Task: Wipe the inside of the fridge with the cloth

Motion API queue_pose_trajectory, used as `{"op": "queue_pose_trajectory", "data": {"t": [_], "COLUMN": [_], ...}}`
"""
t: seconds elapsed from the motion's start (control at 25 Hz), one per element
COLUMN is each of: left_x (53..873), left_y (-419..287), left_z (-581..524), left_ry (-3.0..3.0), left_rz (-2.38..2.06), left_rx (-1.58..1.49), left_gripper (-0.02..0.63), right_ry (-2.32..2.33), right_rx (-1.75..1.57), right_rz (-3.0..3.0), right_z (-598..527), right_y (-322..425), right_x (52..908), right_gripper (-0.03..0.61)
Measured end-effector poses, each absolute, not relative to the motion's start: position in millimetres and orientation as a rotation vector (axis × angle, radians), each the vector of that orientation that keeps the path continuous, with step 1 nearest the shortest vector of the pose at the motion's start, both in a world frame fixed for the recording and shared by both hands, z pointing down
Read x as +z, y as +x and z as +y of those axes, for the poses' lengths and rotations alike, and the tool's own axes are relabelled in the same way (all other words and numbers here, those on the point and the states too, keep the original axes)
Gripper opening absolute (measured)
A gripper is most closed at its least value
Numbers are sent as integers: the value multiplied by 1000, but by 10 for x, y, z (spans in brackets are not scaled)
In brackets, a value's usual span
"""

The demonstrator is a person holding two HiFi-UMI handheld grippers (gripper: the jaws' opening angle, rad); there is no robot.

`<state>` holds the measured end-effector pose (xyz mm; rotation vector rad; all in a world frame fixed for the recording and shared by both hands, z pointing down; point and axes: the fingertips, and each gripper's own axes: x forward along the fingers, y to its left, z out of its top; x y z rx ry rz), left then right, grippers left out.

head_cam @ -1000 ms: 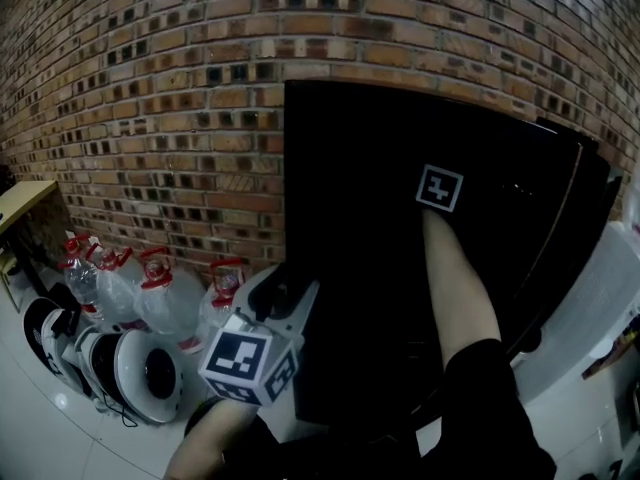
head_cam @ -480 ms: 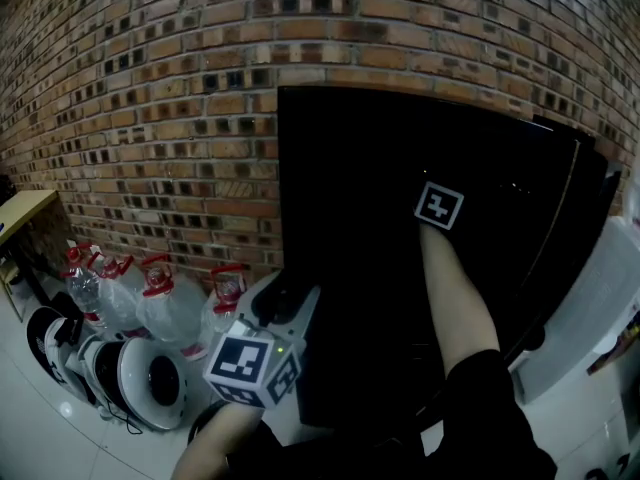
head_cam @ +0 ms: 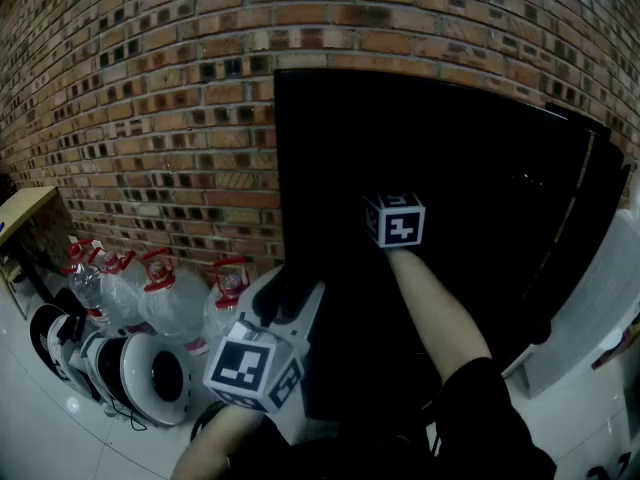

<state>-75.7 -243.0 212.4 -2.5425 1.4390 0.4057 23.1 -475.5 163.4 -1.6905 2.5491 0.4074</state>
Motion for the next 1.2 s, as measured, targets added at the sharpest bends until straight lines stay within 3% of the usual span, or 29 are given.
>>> {"op": "queue_pose_trajectory", "data": {"t": [0.32, 1.2], "left_x": [2148, 2152], "left_y": [-772, -784], "left_z": [-2442, -2454], "left_ry": [-2585, -2551], "left_rz": [1400, 1395], "left_rx": [450, 515], "left_gripper": [221, 222], "right_ry": [-1753, -2102], "right_rx": [354, 353], "right_rz": [2504, 2229], "right_z": [-5083, -5057], "right_y": [74, 1571], "right_x": [1787, 1852], "right_gripper": [80, 80]}}
